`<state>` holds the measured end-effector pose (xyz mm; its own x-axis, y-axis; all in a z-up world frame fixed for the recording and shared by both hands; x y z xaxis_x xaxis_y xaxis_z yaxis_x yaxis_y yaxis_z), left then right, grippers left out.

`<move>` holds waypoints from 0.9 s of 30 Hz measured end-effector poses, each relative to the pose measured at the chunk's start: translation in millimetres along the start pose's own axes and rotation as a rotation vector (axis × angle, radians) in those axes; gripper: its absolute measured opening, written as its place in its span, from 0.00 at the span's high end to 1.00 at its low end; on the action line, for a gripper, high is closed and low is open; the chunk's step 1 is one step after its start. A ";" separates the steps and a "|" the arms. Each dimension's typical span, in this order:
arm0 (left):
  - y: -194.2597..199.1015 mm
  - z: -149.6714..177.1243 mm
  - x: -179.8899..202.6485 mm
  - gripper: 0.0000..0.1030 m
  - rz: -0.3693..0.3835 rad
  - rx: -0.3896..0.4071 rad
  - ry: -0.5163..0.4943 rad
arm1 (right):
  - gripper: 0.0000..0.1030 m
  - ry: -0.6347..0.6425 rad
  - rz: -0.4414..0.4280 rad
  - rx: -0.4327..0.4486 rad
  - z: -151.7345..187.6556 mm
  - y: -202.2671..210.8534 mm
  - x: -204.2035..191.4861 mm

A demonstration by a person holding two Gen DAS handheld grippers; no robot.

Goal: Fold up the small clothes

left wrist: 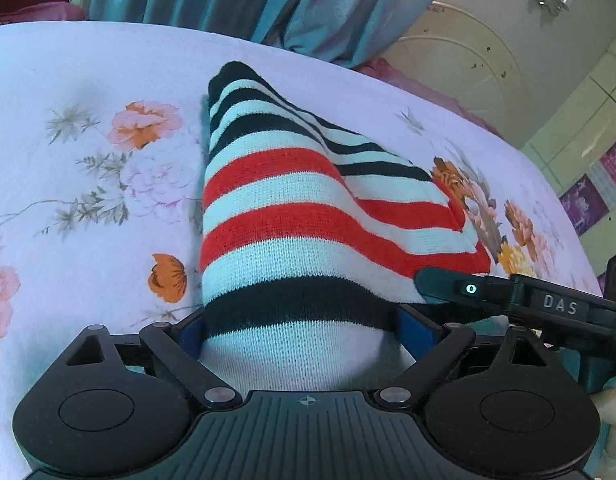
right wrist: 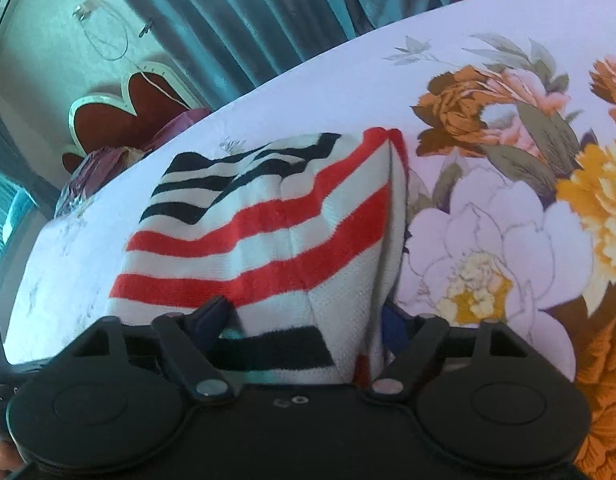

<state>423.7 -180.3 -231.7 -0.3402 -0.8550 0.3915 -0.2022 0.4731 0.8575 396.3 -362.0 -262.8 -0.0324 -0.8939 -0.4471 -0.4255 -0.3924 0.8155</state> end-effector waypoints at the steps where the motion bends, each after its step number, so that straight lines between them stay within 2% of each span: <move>1: -0.2 -0.5 0.2 0.12 0.000 0.000 -0.001 | 0.34 0.001 -0.005 -0.002 -0.6 -0.7 -0.8; 3: 1.0 -1.2 2.0 0.18 -0.008 0.007 -0.011 | 0.39 -0.006 -0.013 -0.007 -1.6 -2.3 -1.3; 5: 3.4 -1.8 4.3 0.24 -0.017 0.018 -0.022 | 0.54 -0.008 -0.021 -0.012 -2.3 -2.6 -3.1; 8: 10.0 -2.6 6.0 0.36 -0.022 0.035 -0.028 | 0.64 -0.026 -0.050 -0.010 -2.9 -0.4 -6.3; 9: 13.5 -3.3 6.5 0.42 -0.019 0.042 -0.029 | 0.65 -0.027 -0.049 -0.005 -3.1 0.2 -7.7; 11: 18.8 -3.9 7.3 0.46 -0.017 0.050 -0.040 | 0.66 -0.028 -0.060 0.011 -3.0 4.5 -11.0; 19: 61.7 -4.2 -1.5 0.47 -0.029 0.097 -0.061 | 0.67 -0.008 -0.120 0.055 -6.2 24.1 -43.3; 23: 98.1 -1.1 -27.8 0.47 -0.058 0.127 -0.061 | 0.67 0.030 -0.142 0.058 -6.6 22.6 -79.8; 27: 137.6 5.0 -71.3 0.47 -0.085 0.164 -0.045 | 0.67 0.066 -0.167 0.057 -6.9 10.5 -127.7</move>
<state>415.6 -53.2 -143.3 -0.3555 -0.8847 0.3015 -0.3776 0.4310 0.8195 402.3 -253.4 -194.6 0.1014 -0.8301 -0.5483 -0.4705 -0.5257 0.7087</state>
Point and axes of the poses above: each gripper's, at about its wrist camera, not at the fingertips, and y roughly against the way its jaws point, x to its right, z to its underside, the point moved 8 cm from there along -y, roughly the way its jaws point, and after that the axes turned 15 degrees about -x, right-handed, at the moved point
